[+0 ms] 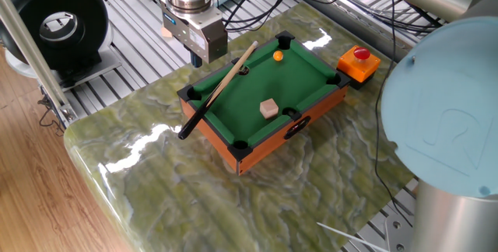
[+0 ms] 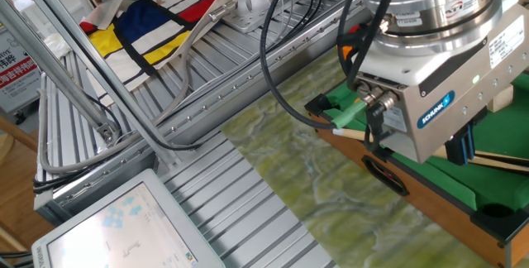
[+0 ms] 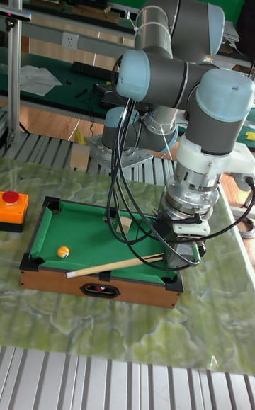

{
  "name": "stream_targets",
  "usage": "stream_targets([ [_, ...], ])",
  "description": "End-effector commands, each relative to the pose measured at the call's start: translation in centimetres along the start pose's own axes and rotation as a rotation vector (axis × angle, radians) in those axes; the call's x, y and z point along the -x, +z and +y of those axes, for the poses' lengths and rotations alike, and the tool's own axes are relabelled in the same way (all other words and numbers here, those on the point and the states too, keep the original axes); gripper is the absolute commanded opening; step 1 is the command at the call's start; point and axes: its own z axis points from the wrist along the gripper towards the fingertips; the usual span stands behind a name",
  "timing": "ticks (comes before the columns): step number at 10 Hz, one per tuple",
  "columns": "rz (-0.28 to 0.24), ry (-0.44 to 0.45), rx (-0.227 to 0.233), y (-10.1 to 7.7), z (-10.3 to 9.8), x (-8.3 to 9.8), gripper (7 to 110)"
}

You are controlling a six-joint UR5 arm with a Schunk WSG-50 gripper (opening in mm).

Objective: Hit the pool ball

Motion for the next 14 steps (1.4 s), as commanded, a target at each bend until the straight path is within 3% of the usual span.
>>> stream_targets([
  [1, -0.01, 0.004, 0.004, -0.1, 0.1, 0.2, 7],
  [8, 0.018, -0.008, -0.023, -0.1, -0.6, -0.5, 7],
  [14, 0.026, 0.022, -0.019, -0.1, -0.5, -0.7, 7],
])
